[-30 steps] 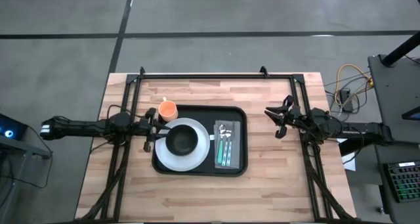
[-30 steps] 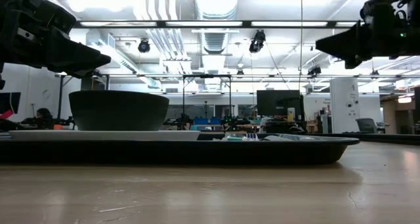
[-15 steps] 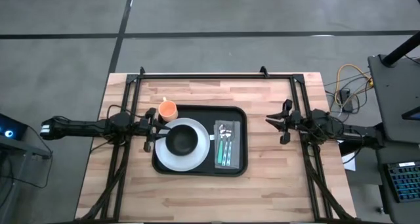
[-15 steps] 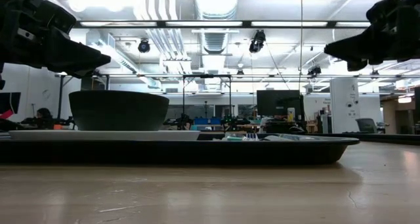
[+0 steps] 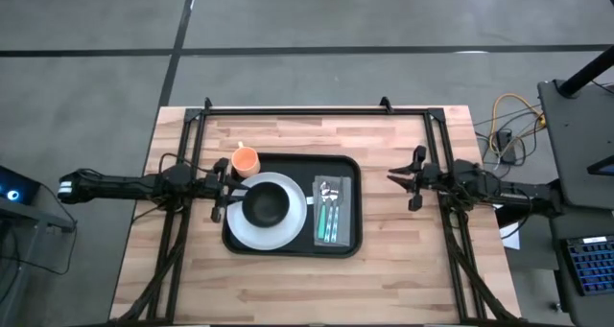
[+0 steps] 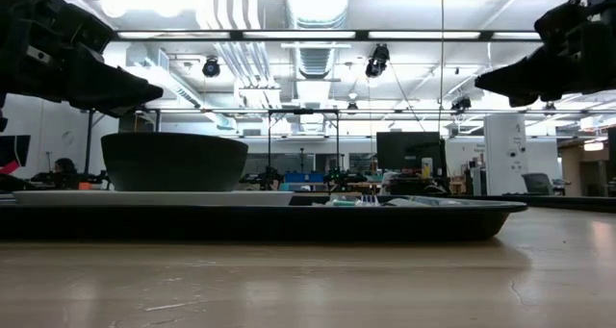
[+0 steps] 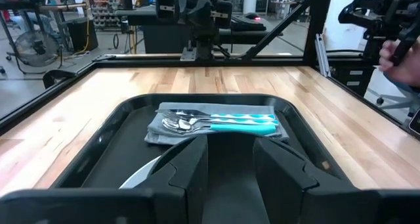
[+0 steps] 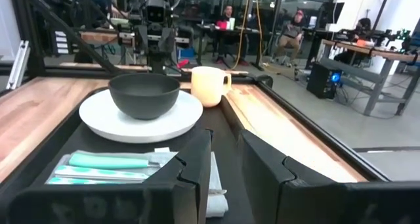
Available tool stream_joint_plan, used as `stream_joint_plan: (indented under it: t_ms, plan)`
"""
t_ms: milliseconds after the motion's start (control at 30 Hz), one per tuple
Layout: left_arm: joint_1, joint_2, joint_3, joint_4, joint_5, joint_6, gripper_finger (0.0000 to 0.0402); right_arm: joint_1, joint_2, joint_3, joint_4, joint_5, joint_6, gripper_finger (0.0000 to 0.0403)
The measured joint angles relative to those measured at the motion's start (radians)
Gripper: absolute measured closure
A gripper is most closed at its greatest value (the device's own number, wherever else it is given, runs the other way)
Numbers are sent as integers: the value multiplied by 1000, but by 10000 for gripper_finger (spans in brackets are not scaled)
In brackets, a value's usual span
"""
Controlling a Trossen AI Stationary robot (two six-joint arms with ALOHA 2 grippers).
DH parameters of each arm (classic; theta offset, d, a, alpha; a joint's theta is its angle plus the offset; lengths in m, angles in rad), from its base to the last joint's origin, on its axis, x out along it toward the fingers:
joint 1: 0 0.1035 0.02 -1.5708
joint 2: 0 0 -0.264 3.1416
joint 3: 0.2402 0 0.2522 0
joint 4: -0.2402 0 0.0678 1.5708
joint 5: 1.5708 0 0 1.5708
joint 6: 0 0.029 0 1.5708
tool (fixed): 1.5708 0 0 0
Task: Set up tray
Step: Return to Home Position
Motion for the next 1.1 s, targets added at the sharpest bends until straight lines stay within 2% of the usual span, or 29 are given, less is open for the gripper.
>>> stream_joint_plan:
  t_ms: [400, 1100]
  plan:
    - [0, 0, 0, 0, 0, 0, 297, 0, 43, 0, 1, 0, 5, 335]
    - [0, 0, 0, 0, 0, 0, 297, 0, 43, 0, 1, 1, 4, 335]
